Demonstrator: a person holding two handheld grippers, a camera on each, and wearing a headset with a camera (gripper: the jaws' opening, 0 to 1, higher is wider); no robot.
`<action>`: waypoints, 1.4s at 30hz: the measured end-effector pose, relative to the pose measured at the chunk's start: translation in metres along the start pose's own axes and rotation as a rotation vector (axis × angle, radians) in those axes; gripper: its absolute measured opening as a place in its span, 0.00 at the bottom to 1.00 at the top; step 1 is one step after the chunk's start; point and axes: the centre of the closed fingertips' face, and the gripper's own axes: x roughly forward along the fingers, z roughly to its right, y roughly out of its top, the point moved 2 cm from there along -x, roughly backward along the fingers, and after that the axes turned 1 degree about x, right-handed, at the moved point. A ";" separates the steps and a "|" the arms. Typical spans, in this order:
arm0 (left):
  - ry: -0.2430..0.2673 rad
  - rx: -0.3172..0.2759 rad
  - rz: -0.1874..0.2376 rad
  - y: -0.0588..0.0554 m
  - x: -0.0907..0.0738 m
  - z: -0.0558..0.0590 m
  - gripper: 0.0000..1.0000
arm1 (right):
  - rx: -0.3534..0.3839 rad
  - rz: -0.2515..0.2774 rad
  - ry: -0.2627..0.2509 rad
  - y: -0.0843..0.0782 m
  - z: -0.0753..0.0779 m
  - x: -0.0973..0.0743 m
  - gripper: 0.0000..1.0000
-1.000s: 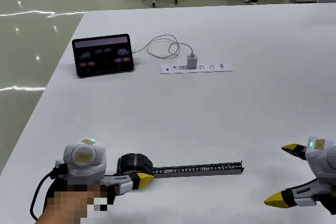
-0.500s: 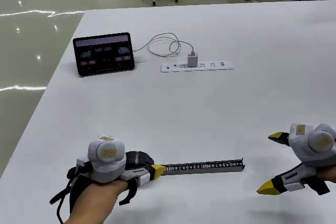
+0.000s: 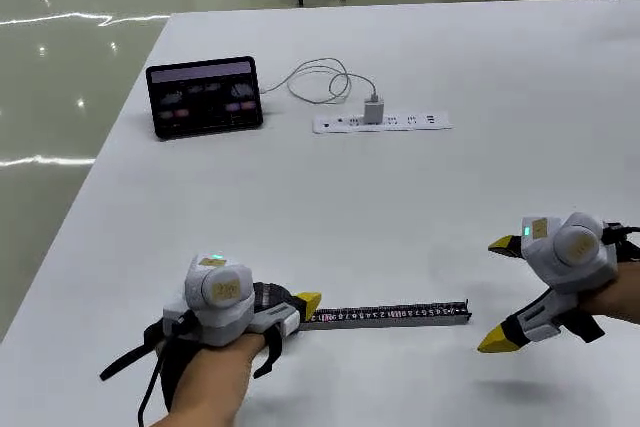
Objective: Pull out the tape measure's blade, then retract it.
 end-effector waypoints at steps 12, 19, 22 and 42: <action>0.005 -0.002 0.025 -0.014 0.011 0.002 1.00 | -0.061 -0.062 0.057 0.004 0.004 0.022 0.85; 0.033 -0.044 0.011 -0.020 0.014 -0.006 1.00 | -0.098 -0.092 0.086 -0.001 0.002 0.029 0.75; 0.018 -0.058 -0.011 -0.024 0.015 -0.002 0.99 | -0.110 -0.115 0.107 -0.005 -0.001 0.031 0.69; -0.016 -0.069 0.025 -0.022 0.016 0.004 0.91 | -0.199 -0.205 0.187 -0.017 -0.006 0.039 0.26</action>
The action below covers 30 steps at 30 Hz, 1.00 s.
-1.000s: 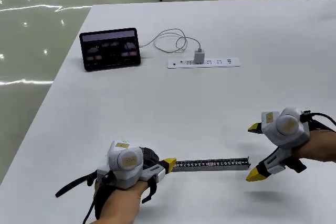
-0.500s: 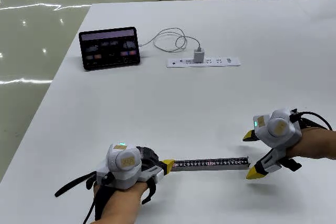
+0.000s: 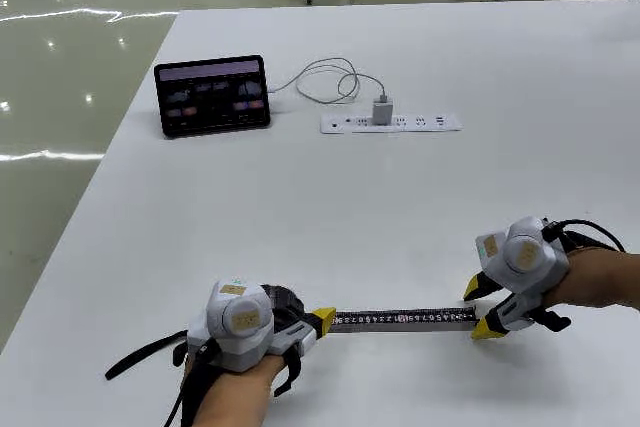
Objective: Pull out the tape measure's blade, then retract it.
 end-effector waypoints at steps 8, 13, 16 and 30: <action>0.000 -0.044 -0.005 -0.002 0.001 -0.002 0.90 | -0.009 0.004 0.007 0.001 -0.002 0.001 0.17; -0.001 -0.054 -0.004 -0.002 0.001 -0.003 0.86 | -0.003 0.000 0.019 0.001 -0.005 0.003 0.15; 0.000 -0.064 -0.005 -0.002 0.001 -0.003 0.84 | -0.002 -0.002 0.007 0.001 -0.004 0.004 0.12; 0.029 -0.113 -0.033 -0.006 0.001 -0.012 0.67 | 0.051 -0.039 -0.024 0.003 -0.006 0.005 0.11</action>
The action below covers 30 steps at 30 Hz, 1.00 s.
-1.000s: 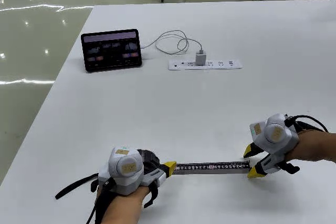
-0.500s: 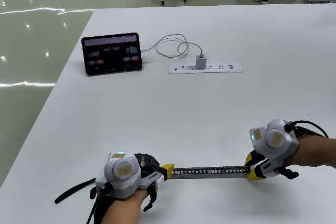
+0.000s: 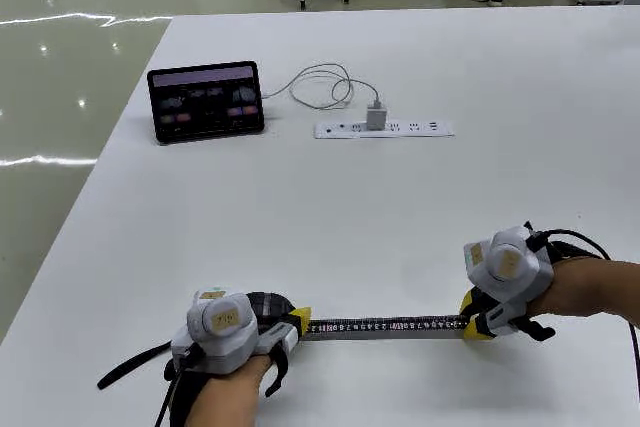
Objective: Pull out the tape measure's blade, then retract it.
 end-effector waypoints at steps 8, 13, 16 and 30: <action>0.002 0.010 -0.033 -0.001 0.001 0.000 0.66 | 0.012 0.003 0.005 -0.001 0.002 -0.001 0.11; 0.003 0.022 -0.042 -0.001 0.001 0.000 0.66 | 0.028 0.014 0.010 -0.001 0.002 -0.001 0.11; 0.006 0.035 -0.048 -0.001 0.002 0.000 0.65 | 0.037 0.030 0.008 -0.001 0.003 0.000 0.11; 0.005 0.040 -0.057 -0.003 0.001 0.001 0.65 | 0.038 0.040 0.011 0.001 0.002 0.001 0.11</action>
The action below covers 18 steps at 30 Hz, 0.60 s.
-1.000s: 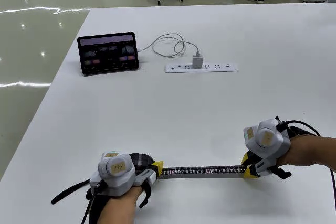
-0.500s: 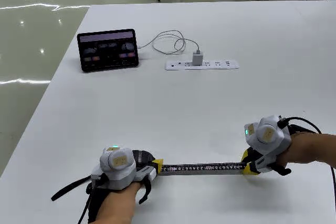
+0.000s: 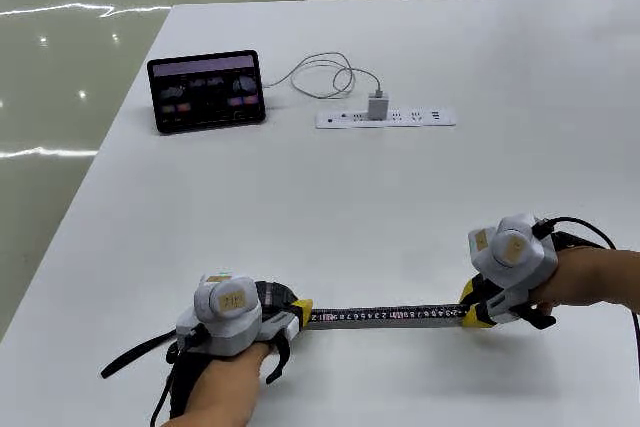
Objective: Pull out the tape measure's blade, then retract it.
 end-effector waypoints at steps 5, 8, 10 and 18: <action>-0.001 0.000 -0.003 0.000 0.000 0.000 0.65 | -0.010 -0.003 -0.009 0.001 -0.001 0.001 0.11; -0.003 0.000 -0.005 0.000 0.000 0.000 0.65 | -0.011 -0.004 -0.012 0.002 -0.001 0.001 0.11; -0.003 0.000 -0.005 -0.001 0.000 0.000 0.65 | -0.014 -0.003 -0.013 0.003 -0.002 0.001 0.11; -0.005 0.003 -0.007 0.000 0.000 0.000 0.65 | -0.035 0.003 -0.013 0.006 -0.002 0.003 0.11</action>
